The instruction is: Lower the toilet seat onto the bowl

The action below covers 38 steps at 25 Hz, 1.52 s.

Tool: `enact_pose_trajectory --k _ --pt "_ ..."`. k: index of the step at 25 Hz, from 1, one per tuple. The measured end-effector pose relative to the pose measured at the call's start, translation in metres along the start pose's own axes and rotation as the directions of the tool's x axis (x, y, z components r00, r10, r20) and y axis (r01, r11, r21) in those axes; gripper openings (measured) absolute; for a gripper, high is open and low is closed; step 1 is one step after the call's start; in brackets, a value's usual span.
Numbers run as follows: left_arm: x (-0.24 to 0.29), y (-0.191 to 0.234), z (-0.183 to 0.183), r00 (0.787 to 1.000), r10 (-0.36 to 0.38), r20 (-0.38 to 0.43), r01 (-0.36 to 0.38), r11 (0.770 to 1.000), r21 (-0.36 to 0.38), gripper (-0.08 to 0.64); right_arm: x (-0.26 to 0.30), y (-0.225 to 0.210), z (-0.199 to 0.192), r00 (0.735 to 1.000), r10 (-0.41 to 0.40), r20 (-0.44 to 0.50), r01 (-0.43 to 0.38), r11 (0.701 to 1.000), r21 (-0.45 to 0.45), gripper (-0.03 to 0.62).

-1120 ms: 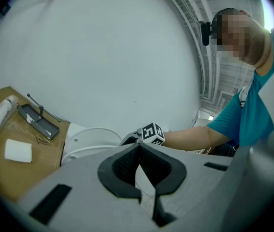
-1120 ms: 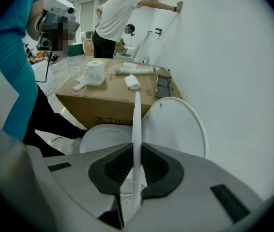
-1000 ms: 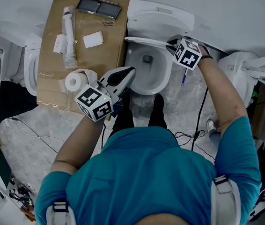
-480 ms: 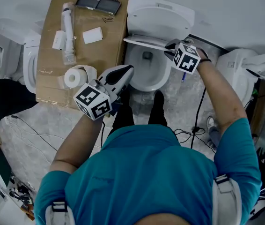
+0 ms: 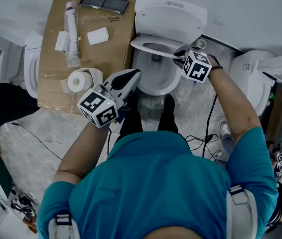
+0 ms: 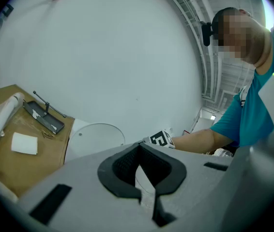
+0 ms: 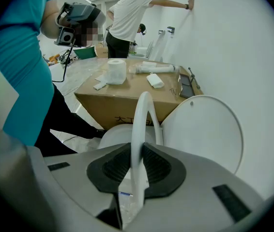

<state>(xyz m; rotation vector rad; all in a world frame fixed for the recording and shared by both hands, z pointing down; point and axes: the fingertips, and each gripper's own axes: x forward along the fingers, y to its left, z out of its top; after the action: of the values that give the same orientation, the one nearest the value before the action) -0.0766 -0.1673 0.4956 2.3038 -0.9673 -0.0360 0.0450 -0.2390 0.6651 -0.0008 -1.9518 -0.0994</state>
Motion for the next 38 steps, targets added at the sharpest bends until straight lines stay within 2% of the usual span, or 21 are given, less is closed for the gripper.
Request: enact_pose_trajectory --k 15,38 --pt "-0.008 0.009 -0.019 0.999 0.03 -0.018 -0.03 0.999 -0.014 0.003 0.021 0.05 -0.004 0.997 0.075 -0.004 -0.075 0.997 -0.009 0.092" --pt "-0.014 0.018 -0.049 0.998 0.037 -0.051 -0.039 0.998 -0.045 0.003 0.067 0.116 -0.014 0.985 0.17 -0.019 -0.17 0.985 -0.015 0.143"
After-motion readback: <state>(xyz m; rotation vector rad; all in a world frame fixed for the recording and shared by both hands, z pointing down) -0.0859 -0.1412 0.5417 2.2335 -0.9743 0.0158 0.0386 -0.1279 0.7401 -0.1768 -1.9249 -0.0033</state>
